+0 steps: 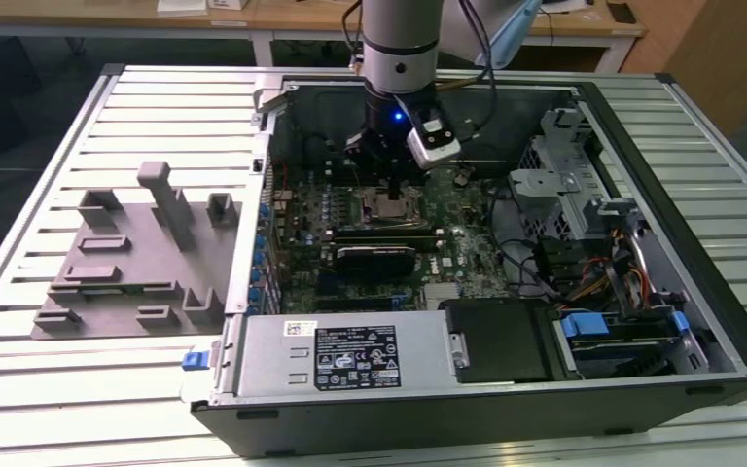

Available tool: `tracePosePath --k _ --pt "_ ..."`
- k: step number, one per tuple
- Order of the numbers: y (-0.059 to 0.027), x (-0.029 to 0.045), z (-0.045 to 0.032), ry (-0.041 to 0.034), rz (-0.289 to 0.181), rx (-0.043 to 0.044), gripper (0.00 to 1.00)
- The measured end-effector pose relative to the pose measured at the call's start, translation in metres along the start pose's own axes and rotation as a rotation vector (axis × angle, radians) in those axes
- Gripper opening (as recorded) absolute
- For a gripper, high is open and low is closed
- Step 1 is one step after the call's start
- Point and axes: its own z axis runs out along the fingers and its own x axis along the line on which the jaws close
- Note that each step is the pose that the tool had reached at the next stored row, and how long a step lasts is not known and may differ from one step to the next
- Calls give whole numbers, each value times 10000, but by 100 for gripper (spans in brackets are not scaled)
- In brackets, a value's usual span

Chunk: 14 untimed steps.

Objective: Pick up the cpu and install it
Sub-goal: 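Close the cpu cover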

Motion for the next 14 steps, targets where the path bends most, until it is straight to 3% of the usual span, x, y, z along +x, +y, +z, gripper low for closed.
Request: tracePosePath --k 14 --pt "-12 105 47 1 -1 1 11"
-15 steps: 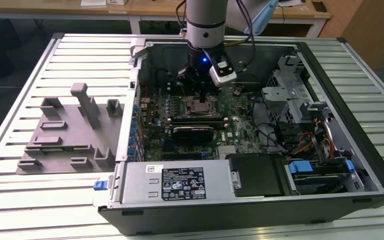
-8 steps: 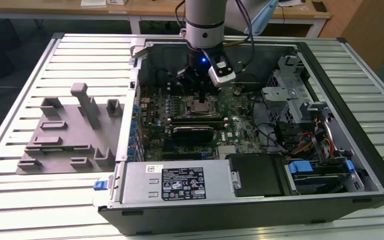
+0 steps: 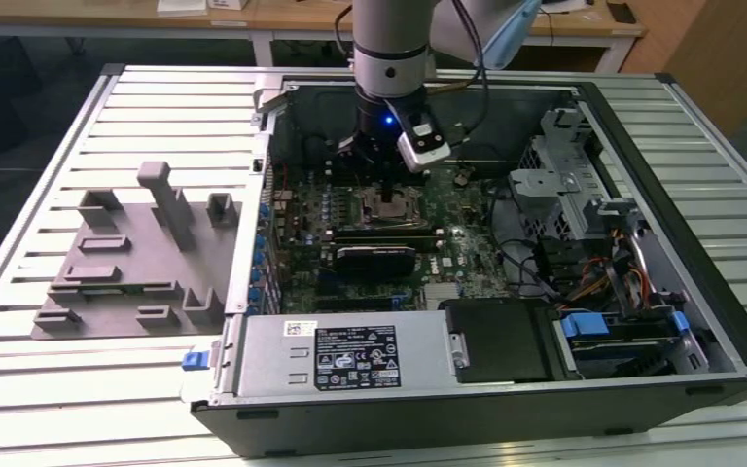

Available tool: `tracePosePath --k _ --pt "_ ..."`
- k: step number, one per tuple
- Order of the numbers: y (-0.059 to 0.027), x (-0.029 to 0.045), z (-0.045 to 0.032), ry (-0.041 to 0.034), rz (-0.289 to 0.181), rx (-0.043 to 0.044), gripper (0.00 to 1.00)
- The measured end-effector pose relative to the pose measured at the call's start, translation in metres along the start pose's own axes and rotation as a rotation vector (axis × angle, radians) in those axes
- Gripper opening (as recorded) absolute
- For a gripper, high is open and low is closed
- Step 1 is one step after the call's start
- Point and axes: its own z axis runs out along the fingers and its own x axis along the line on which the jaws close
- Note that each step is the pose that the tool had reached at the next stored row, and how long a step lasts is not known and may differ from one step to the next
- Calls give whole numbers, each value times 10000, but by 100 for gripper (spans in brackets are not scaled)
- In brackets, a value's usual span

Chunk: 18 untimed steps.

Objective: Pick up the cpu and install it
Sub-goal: 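Close the cpu cover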

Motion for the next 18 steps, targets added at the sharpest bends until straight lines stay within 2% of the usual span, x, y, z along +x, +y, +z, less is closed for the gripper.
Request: tracePosePath --k 10,18 --pt "-10 100 25 -1 0 0 11" --pt "-12 135 63 -2 -2 20 11"
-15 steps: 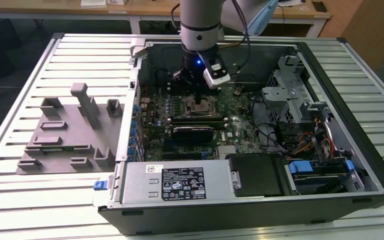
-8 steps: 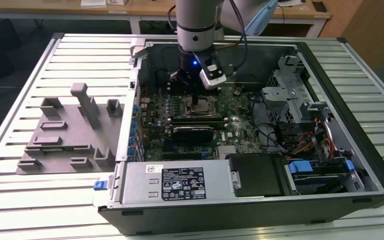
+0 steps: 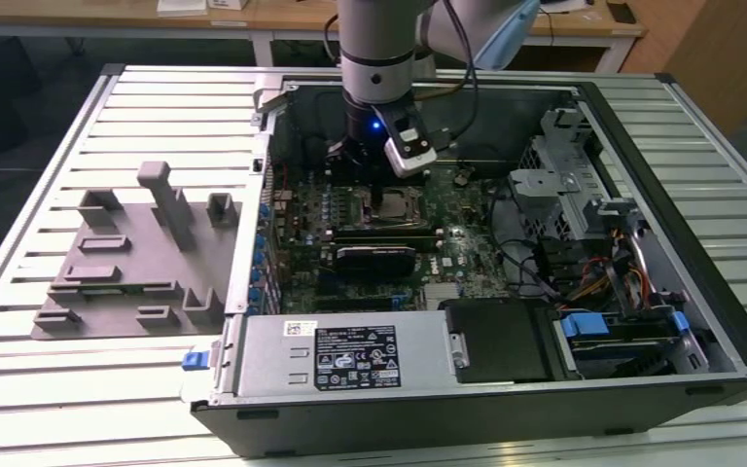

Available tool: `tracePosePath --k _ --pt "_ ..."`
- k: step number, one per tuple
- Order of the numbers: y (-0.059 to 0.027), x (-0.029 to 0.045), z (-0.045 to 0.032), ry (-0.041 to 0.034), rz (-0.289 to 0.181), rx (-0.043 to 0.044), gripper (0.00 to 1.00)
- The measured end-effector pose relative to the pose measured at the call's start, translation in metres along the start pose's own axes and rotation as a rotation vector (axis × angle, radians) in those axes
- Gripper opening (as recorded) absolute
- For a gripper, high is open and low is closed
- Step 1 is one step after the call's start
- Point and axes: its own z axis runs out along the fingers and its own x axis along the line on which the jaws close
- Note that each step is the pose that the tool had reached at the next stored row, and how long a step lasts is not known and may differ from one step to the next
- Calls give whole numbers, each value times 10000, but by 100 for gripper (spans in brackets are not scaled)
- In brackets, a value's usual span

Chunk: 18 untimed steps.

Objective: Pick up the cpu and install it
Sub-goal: 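Close the cpu cover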

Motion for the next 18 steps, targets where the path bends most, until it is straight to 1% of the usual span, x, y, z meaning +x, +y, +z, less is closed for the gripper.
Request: tracePosePath --k 9,18 --pt "-7 83 15 -2 -13 -3 11" --pt "-10 117 48 -4 -106 -8 11"
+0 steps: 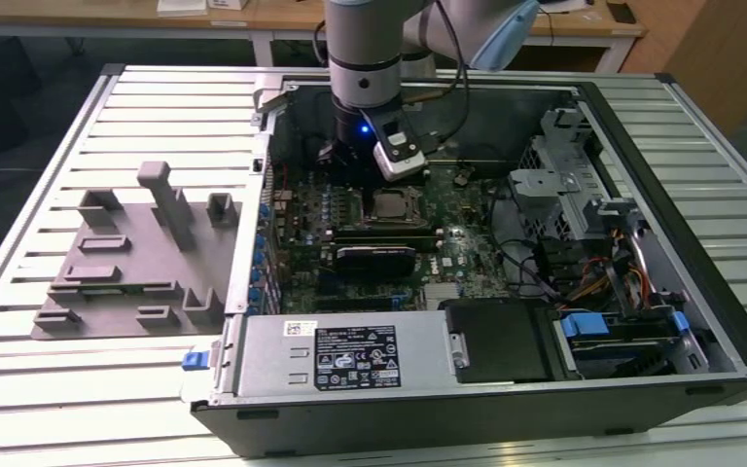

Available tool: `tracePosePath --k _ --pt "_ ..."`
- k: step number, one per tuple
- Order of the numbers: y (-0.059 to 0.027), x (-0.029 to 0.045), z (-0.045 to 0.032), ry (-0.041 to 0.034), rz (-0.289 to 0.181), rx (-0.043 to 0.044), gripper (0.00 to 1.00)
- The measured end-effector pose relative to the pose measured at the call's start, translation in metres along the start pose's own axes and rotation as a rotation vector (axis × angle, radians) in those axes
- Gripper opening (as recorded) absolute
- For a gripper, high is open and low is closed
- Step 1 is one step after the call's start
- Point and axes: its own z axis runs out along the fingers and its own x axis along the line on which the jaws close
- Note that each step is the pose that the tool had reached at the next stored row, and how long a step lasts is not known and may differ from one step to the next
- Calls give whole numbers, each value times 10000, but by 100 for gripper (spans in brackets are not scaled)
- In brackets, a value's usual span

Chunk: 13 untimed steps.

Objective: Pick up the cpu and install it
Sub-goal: 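Close the cpu cover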

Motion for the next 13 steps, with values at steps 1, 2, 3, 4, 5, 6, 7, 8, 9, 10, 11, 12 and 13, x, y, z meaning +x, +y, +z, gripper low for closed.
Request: tracePosePath --k 1,2,3,4,5,6,7,8,9,10,11,12,13 --pt "0 1 4 0 -20 -1 11" --pt "0 2 9 -1 -43 -2 11" --pt "0 2 12 0 -67 0 11" --pt "0 2 15 0 -90 2 11" --pt "0 3 17 -1 -113 4 11" --pt "0 3 19 -1 -133 4 11" --pt "0 3 20 -2 -147 3 11" --pt "0 3 22 -3 -161 2 11" --pt "0 2 23 -4 -175 1 11" --pt "0 3 23 -4 -190 1 11" --pt "0 2 23 -5 -204 0 11" --pt "0 2 24 -5 -216 0 11" --pt "0 2 24 -6 -228 -3 11"
